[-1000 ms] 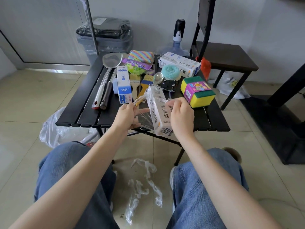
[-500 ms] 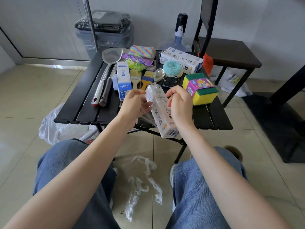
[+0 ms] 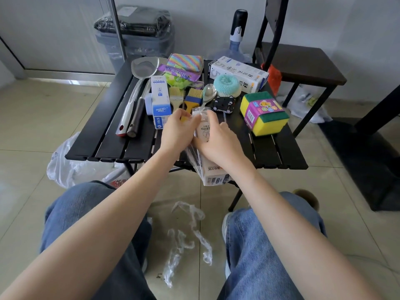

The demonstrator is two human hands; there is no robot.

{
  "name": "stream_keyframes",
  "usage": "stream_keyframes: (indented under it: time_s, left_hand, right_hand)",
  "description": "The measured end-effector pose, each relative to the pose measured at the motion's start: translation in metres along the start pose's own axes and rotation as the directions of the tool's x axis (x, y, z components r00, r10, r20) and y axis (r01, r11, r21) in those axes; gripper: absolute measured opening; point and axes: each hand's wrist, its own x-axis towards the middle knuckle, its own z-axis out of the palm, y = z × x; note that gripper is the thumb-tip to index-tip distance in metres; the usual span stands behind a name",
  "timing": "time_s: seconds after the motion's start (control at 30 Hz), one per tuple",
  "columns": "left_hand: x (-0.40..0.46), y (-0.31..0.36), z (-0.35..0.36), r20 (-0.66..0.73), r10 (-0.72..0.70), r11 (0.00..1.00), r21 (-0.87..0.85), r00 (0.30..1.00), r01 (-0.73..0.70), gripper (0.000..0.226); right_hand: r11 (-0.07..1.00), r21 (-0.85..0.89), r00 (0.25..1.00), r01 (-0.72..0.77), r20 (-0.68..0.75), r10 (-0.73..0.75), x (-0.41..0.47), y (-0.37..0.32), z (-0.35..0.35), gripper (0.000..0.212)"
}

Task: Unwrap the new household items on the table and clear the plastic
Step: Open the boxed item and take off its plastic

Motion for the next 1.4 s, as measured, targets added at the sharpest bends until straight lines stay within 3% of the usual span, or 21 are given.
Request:
stream_keyframes:
  time_s: [0.13,0.3,0.37,0.43,0.53,0.63,0.8,0.93,1.2,1.4]
  left_hand:
    - [-0.001,0.004,-0.005,-0.106,0.136,0.966,0.236,0.985,-0.108,0.031]
    - [-0.006,0.011,-0.006,-0.227,0.189,0.966,0.217,0.955,-0.139,0.028]
    - [-0.006,0.014,-0.006,-0.236,0.157,0.983,0.136,0.959,-0.128,0.025]
    - [-0.004,0.017,-0.004,-0.223,0.059,0.995,-0.062,0.973,-0.075,0.025]
    - [0.0,0.02,-0.004,-0.163,-0.085,0.934,-0.356,0.983,0.022,0.025]
    - [-0.002,0.029,-0.008,-0.052,-0.069,0.887,-0.461,0.996,0.037,0.019]
    - [-0.008,0.035,-0.023,0.074,0.207,0.931,-0.321,0.975,-0.174,0.018]
    - [-0.004,0.033,-0.029,-0.055,0.302,0.943,-0.132,0.952,-0.306,0.021]
    - [-0.014,0.04,-0.021,-0.301,0.197,0.957,-0.147,0.933,-0.249,0.03]
    - [-0.016,0.049,-0.012,-0.305,0.097,0.938,-0.29,0.947,-0.19,0.018]
  right_hand:
    - [1.0,0.013,0.999,0.026,-0.025,-0.025,-0.002,-0.003,-0.001,0.067]
    - [0.992,0.08,0.991,0.097,-0.1,-0.088,-0.007,-0.004,-0.009,0.064]
    - [0.986,0.121,0.989,0.117,-0.11,-0.104,-0.01,-0.005,-0.014,0.065]
    - [0.982,0.131,0.985,0.136,-0.125,-0.12,-0.014,-0.007,-0.017,0.066]
    - [0.965,0.202,0.978,0.165,-0.163,-0.133,-0.02,-0.01,-0.022,0.066]
    - [0.94,0.299,0.975,0.165,-0.192,-0.11,-0.023,-0.009,-0.026,0.064]
    - [0.945,0.274,0.968,0.177,-0.223,-0.116,-0.025,-0.006,-0.028,0.064]
    - [0.952,0.231,0.962,0.202,-0.227,-0.149,-0.029,-0.007,-0.028,0.063]
    - [0.955,0.113,0.954,0.272,-0.159,-0.253,-0.044,-0.022,-0.034,0.062]
    - [0.947,0.158,0.955,0.28,-0.144,-0.258,-0.041,-0.017,-0.046,0.058]
